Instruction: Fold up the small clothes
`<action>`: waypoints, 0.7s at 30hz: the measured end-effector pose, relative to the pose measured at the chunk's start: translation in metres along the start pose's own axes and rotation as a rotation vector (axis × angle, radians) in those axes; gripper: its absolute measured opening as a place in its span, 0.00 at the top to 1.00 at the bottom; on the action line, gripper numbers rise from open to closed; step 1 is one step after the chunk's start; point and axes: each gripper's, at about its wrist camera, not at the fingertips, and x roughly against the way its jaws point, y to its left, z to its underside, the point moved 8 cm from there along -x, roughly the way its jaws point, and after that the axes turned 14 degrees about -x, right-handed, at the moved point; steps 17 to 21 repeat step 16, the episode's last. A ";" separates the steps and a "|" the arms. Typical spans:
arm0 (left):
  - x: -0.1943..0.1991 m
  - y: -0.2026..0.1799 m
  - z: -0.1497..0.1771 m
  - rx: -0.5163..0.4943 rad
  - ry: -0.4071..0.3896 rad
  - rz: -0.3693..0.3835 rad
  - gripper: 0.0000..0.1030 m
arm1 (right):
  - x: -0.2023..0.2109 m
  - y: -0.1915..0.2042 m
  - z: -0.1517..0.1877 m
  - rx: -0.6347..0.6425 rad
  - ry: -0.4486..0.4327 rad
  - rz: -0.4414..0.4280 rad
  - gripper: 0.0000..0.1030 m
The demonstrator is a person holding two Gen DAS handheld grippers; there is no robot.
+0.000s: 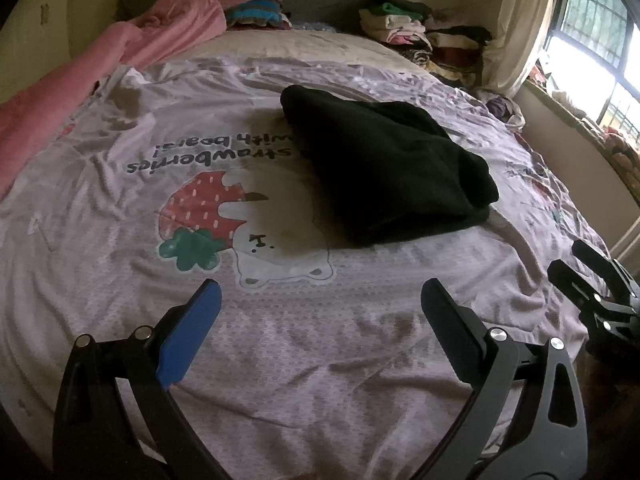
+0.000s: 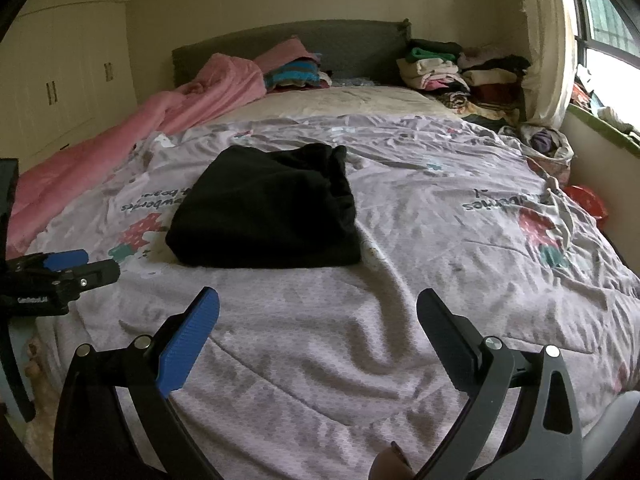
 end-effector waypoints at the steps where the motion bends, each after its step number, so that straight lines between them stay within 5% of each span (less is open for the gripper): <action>1: 0.000 0.001 0.000 0.000 0.004 -0.008 0.09 | 0.000 -0.002 0.000 -0.005 -0.002 0.007 0.04; 6: -0.003 0.013 0.004 0.026 0.020 -0.026 0.09 | 0.012 -0.041 -0.007 -0.093 -0.055 0.113 0.04; 9: -0.007 0.053 0.008 0.120 0.060 -0.048 0.09 | 0.033 -0.096 -0.011 -0.184 -0.111 0.245 0.04; 12: -0.006 0.135 0.017 0.248 0.089 -0.107 0.09 | 0.066 -0.192 -0.008 -0.312 -0.168 0.459 0.04; 16: 0.017 0.281 0.047 0.407 0.129 -0.361 0.09 | 0.118 -0.357 0.032 -0.507 -0.155 0.837 0.04; 21: 0.017 0.281 0.047 0.407 0.129 -0.361 0.09 | 0.118 -0.357 0.032 -0.507 -0.155 0.837 0.04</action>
